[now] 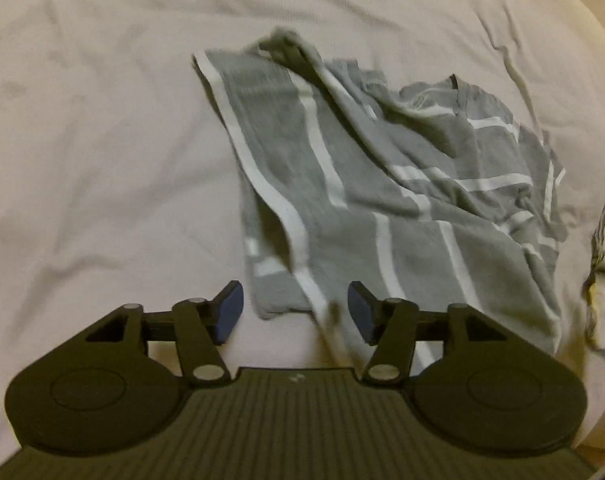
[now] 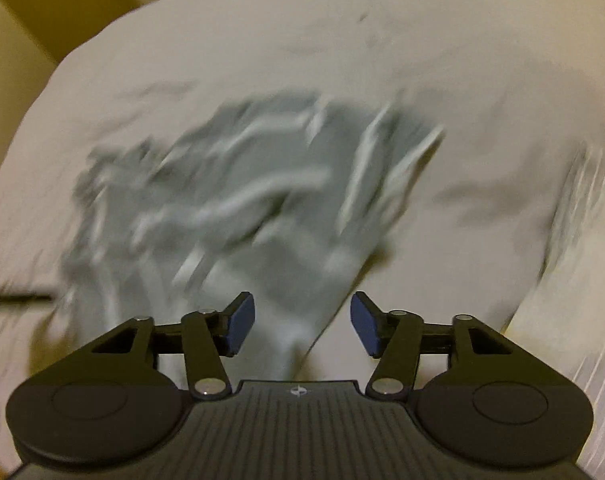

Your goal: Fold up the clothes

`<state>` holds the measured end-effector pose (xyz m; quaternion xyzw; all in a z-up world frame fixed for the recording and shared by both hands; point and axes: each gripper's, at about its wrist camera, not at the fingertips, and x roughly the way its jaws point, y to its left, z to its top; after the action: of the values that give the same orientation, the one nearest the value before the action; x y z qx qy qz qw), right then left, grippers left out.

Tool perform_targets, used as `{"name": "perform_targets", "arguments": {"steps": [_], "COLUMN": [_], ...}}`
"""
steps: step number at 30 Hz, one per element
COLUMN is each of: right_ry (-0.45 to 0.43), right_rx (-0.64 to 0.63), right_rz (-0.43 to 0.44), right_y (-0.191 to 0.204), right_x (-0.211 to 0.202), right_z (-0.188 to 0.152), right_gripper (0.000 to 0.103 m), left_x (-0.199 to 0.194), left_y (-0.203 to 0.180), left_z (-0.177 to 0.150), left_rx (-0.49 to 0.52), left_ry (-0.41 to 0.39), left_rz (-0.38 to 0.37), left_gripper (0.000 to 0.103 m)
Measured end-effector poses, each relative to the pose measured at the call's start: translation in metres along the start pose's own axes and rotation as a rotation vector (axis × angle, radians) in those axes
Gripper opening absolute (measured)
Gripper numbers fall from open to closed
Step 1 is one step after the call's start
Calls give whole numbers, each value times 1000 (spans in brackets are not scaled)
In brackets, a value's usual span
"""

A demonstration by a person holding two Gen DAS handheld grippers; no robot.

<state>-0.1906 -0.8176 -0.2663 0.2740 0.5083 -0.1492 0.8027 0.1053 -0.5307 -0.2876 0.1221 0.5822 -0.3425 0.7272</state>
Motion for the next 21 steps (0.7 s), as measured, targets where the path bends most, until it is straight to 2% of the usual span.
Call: {"name": "perform_targets", "arguments": {"steps": [5,6,7,8,11,18,19,20,21], "right_ry": [116,142,172,199,224,126,118,109,115], "right_rx": [31,74,128,173,213,557,579,600,606], "right_rz": [126,152,182,205,246,354,360,365,365], "right_y": [47,51,53,56,69,71,72,74,76], "right_x": [13,16,23,30,47,77,81,85,88], "right_z": [-53,-63,-74,-84,-107,-128,-129,-130,-130], "right_gripper": [66,67,67,67,68,67,58,35,22], "left_x": [24,28,32,36,27,-18,-23,-27,-31], "left_y": [12,15,17,19,16,23,26,27,28], "left_z": [24,28,31,35,34,7,3,0,-3], "left_rx": [-119,-138,-144,-151,-132,-92,-93,-94,-94], "left_ry": [-35,-37,-29,-21,-38,-85,-89,-93,-97], "left_rz": [-78,-94,-110,-125,-147,-188,-191,-193,-195], "left_gripper": [53,45,18,0,0,0,0,0,0]}}
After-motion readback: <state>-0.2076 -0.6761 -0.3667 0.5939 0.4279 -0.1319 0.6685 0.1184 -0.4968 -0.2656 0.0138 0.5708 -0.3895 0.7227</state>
